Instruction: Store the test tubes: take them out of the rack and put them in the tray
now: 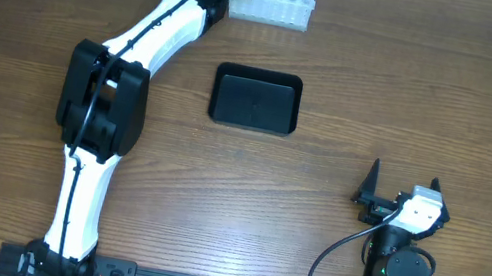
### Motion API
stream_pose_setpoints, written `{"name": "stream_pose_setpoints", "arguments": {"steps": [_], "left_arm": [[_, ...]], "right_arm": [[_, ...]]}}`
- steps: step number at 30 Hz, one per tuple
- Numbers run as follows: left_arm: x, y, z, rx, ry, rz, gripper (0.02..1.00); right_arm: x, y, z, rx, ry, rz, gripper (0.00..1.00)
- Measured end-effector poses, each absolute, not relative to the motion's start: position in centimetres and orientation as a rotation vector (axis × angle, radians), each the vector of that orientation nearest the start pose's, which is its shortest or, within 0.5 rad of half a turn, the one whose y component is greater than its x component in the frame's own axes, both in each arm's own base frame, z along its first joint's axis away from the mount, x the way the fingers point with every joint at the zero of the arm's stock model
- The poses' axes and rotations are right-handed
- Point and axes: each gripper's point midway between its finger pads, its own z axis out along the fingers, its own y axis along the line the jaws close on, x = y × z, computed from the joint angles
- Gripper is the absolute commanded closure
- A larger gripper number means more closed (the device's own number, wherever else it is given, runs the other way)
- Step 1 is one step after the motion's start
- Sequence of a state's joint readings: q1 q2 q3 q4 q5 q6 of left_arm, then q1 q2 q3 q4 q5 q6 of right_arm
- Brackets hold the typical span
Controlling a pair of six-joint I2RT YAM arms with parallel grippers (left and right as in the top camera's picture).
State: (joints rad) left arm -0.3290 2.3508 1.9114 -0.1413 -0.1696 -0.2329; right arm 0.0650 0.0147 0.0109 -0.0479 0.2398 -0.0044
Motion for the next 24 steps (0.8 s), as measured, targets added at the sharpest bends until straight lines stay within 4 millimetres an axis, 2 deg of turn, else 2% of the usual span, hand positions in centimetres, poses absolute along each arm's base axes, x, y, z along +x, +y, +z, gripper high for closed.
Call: {"name": "stream_pose_setpoints", "arguments": {"steps": [3,8,22,24], "left_arm": [[63.2,-18.7,11.6,0.011,2.14,-0.147,0.529],[63.3,-18.9,10.3,0.016,2.154,-0.144,0.577],[63.4,-19.0,10.4,0.019,2.143,-0.146,0.652],[63.5,-19.0,10.5,0.018,2.139,-0.147,0.689]], "right_arm": [[24.4,-2.5,16.4,0.129,1.618,-0.147,0.007],[24.4,-2.5,16.4,0.128,1.618,-0.148,0.007],[24.4,-2.5,16.4,0.128,1.618,-0.148,0.009],[24.4,-2.5,16.4,0.129,1.618,-0.147,0.009]]}}
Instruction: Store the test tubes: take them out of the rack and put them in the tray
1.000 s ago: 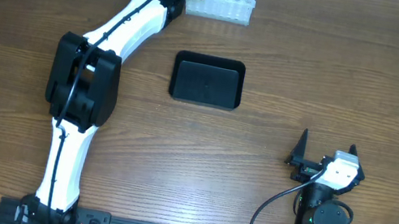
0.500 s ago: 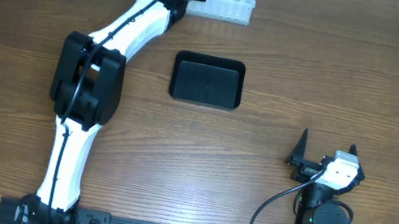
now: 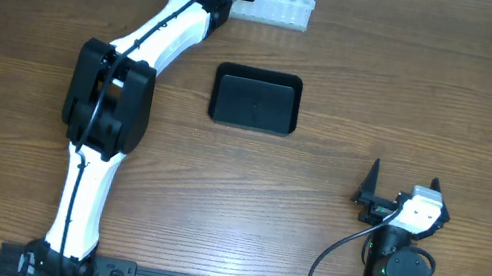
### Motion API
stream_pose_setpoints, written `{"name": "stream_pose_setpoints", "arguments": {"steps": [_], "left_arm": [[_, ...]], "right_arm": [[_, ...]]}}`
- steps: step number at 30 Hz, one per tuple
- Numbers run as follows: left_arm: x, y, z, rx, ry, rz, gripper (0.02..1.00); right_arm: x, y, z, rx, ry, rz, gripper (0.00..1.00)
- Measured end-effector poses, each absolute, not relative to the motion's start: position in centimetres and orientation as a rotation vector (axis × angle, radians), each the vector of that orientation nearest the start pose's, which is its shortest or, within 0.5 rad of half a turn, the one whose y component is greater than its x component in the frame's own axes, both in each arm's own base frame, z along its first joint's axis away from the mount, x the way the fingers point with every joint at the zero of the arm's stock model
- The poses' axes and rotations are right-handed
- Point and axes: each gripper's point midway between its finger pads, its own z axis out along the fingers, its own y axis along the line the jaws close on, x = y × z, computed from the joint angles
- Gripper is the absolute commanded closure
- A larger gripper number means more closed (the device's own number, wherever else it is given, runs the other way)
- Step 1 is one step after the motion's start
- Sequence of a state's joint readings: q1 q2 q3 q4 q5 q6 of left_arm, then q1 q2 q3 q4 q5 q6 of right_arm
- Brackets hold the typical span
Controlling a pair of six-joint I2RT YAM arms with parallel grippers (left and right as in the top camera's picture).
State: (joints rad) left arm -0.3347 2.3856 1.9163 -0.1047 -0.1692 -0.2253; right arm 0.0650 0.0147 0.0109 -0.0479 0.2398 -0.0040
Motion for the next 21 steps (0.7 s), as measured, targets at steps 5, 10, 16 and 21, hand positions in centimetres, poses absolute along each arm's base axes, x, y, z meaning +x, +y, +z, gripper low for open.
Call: {"name": "stream_pose_setpoints", "arguments": {"steps": [5,10,16,21], "left_arm": [[63.73,-19.11,10.92,0.017,2.12,-0.154,0.7],[63.72,-19.11,10.86,0.018,2.121,-0.153,0.768],[63.73,-19.11,10.87,0.017,2.121,-0.153,0.785],[63.72,-19.15,10.86,0.019,2.122,-0.156,0.86]], "right_arm": [[24.4,-2.5,16.39,0.128,1.618,-0.148,0.009],[24.4,-2.5,16.4,0.129,1.618,-0.147,0.007],[24.4,-2.5,16.4,0.129,1.618,-0.147,0.009],[24.4,-2.5,16.39,0.129,1.618,-0.147,0.009]]}}
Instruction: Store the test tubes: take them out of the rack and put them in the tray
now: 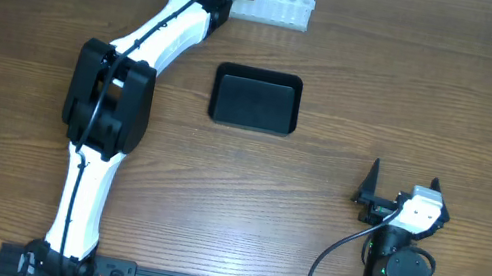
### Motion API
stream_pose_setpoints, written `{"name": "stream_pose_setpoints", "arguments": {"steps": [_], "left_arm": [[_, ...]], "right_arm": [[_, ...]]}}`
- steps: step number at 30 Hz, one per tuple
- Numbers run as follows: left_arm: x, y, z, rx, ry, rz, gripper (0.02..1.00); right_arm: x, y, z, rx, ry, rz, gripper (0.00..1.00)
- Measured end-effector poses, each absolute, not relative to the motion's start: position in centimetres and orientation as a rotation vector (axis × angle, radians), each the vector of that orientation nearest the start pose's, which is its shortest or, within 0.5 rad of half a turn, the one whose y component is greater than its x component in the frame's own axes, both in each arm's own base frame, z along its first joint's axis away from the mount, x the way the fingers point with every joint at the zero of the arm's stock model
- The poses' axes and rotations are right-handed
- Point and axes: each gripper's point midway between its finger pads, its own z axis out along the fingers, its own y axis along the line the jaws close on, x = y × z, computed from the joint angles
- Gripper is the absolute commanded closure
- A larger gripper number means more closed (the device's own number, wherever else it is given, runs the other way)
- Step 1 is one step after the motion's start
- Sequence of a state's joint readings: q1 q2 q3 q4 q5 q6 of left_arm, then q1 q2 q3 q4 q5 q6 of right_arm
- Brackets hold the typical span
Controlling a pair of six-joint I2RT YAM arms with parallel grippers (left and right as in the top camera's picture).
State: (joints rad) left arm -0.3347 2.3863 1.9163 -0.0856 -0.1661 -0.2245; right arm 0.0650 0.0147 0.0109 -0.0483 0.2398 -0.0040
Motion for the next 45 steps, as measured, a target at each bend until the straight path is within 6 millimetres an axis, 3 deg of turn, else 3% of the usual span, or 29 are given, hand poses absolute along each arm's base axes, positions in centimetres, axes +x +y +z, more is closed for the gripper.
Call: {"name": "stream_pose_setpoints", "arguments": {"steps": [20,24,27,31,32,34,37,40,42,45], "left_arm": [[63.4,-19.6,10.7,0.026,2.131,-0.146,0.89],[62.7,-19.7,12.3,0.047,2.13,-0.104,0.888],[62.0,-19.6,17.0,0.047,2.073,-0.086,0.89],[59.7,-19.1,28.5,0.039,1.898,-0.104,0.91],[58.2,-18.7,32.8,0.029,1.834,-0.116,0.93],[55.9,-18.2,37.8,0.021,1.767,-0.13,0.932],[51.4,-17.5,43.1,0.028,1.735,-0.138,0.943],[47.8,-17.9,43.1,0.06,1.821,-0.12,0.928],[45.9,-18.9,40.1,0.073,1.954,-0.102,0.93],[44.6,-20.2,34.5,0.073,2.131,-0.068,0.936]], "right_arm": [[24.4,-2.5,16.4,0.128,1.618,-0.148,0.009],[24.4,-2.5,16.4,0.129,1.618,-0.147,0.007],[24.4,-2.5,16.4,0.129,1.618,-0.148,0.007],[24.4,-2.5,16.4,0.129,1.618,-0.147,0.009],[24.4,-2.5,16.4,0.128,1.618,-0.148,0.009],[24.4,-2.5,16.4,0.129,1.618,-0.147,0.007],[24.4,-2.5,16.4,0.13,1.618,-0.147,0.009],[24.4,-2.5,16.4,0.129,1.618,-0.148,0.007],[24.4,-2.5,16.4,0.128,1.618,-0.148,0.009],[24.4,-2.5,16.4,0.129,1.618,-0.148,0.009]]}}
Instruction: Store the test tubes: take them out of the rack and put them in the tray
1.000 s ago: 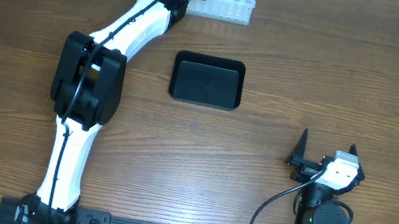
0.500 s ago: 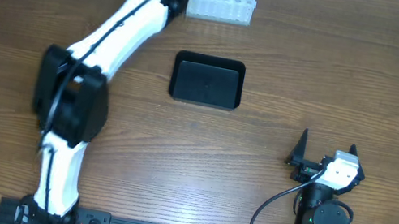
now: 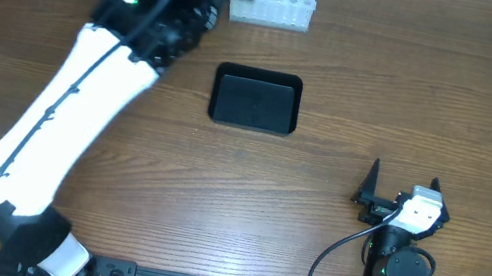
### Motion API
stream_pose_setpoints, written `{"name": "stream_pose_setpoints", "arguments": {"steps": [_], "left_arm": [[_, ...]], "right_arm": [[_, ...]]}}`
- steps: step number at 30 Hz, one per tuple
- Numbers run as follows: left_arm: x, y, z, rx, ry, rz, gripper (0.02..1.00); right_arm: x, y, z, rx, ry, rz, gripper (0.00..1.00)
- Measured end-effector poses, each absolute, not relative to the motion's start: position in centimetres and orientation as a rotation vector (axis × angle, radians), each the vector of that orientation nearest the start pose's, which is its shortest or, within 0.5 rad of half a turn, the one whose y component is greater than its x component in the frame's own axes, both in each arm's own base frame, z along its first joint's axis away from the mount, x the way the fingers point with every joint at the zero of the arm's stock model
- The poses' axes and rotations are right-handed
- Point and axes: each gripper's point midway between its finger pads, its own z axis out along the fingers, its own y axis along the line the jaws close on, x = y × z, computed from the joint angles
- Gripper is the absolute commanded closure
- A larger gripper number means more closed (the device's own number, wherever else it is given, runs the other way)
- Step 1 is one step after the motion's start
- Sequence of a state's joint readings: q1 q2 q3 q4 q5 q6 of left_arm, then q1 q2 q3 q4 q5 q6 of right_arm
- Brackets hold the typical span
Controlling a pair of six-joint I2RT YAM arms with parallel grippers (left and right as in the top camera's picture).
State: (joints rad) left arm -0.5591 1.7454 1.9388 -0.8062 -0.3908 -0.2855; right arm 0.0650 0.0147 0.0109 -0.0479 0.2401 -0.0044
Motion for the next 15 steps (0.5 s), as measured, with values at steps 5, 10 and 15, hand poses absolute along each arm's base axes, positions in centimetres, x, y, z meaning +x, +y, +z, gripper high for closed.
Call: {"name": "stream_pose_setpoints", "arguments": {"steps": [5,10,15], "left_arm": [[44.2,-21.3,24.8,0.008,2.356,0.001,0.928],[43.9,-21.9,17.9,-0.031,2.495,0.054,0.925],[43.8,-22.5,14.1,-0.041,2.578,0.059,0.925]], "right_arm": [[24.4,-2.5,16.4,0.129,1.618,-0.147,0.009],[24.4,-2.5,16.4,0.129,1.618,-0.147,0.009],[24.4,-2.5,16.4,0.129,1.618,-0.147,0.007]]}}
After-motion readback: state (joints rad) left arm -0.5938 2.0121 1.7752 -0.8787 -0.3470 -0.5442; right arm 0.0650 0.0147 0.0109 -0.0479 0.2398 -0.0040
